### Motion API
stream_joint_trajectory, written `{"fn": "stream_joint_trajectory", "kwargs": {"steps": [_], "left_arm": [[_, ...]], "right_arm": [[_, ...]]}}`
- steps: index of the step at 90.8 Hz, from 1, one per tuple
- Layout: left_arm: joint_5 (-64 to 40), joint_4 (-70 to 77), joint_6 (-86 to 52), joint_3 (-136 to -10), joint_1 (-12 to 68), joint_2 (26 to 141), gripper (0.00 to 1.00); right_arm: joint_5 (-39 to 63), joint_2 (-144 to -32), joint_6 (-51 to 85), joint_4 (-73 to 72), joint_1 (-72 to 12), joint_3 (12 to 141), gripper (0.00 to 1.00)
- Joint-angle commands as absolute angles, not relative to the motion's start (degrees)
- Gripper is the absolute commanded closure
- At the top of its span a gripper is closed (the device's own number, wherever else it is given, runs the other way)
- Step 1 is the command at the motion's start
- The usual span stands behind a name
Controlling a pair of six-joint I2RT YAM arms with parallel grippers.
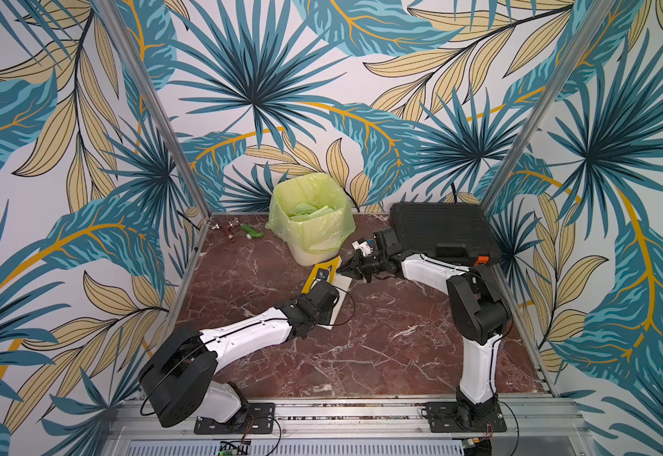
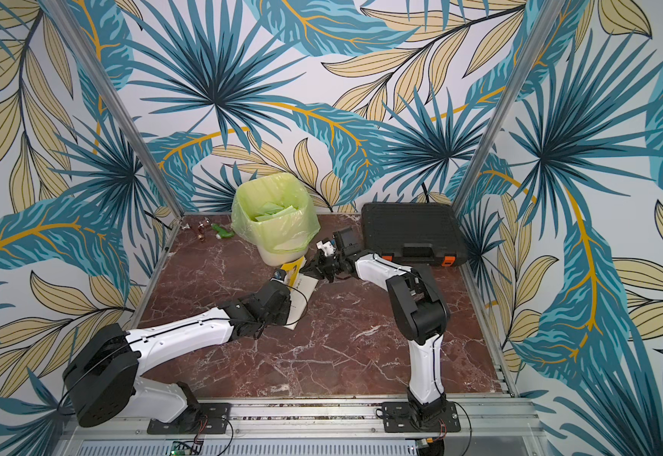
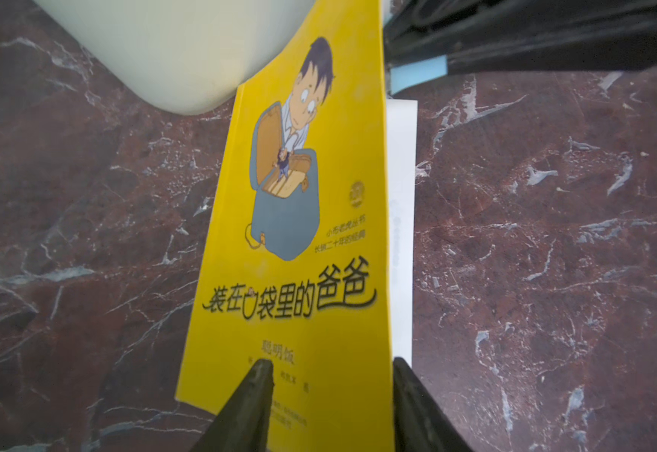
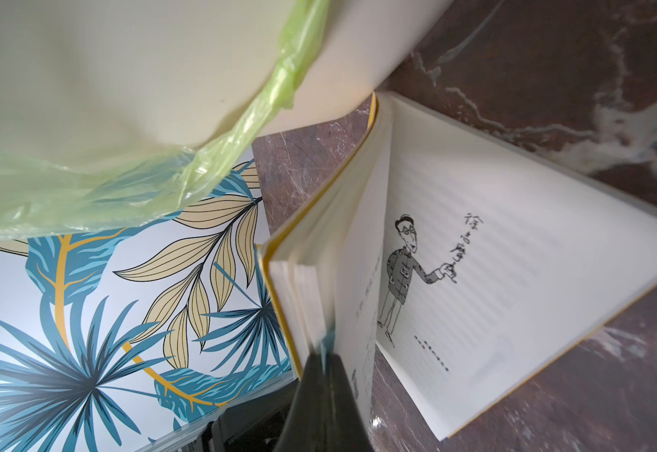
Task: Peel off the used sticky note
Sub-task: Turn the page of the book at the center of the board, then tear off the note from the book.
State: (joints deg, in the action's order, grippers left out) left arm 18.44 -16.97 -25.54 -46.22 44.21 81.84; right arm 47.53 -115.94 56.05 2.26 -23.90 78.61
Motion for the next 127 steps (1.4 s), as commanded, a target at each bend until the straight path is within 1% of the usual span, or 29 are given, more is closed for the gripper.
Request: {"fn": "stream_joint_trajectory", "kwargs": {"steps": [1,17,24,35,71,93,116,127], "left_arm": [[16.3,-14.1,-26.9,-44.0,42.6,80.6,0.59],[13.7,-11.4,-27.9,-41.6,40.7,79.9,0.82],[12.9,-10.7,-28.1,-40.9,40.0,79.6,0.90],[11.3,-9.0,-28.4,-40.0,39.1,79.6,1.00],[2.7,-2.6,-30.5,-37.0,36.2,80.0,1.00],[1.2,-0.8,-30.8,-36.8,36.2,81.9,1.00],[0.0,0.5,-30.7,-36.8,36.1,83.7,1.00],[-0.5,1.0,-30.7,-36.8,36.1,84.3,1.00]], "right_arm": [[47.5,-113.5,54.2,2.3,-23.9,77.8,1.00],[46.8,-113.6,52.1,4.5,-23.8,77.3,1.00],[46.6,-113.6,51.6,4.9,-23.6,76.7,1.00],[46.0,-113.7,50.3,5.9,-23.4,75.8,1.00],[42.5,-113.3,45.6,9.8,-23.0,74.4,1.00],[42.4,-112.5,43.5,10.8,-23.0,72.7,1.00],[42.1,-108.9,42.2,10.6,-23.0,70.6,1.00],[40.2,-106.4,41.6,10.5,-22.6,70.4,1.00]]}}
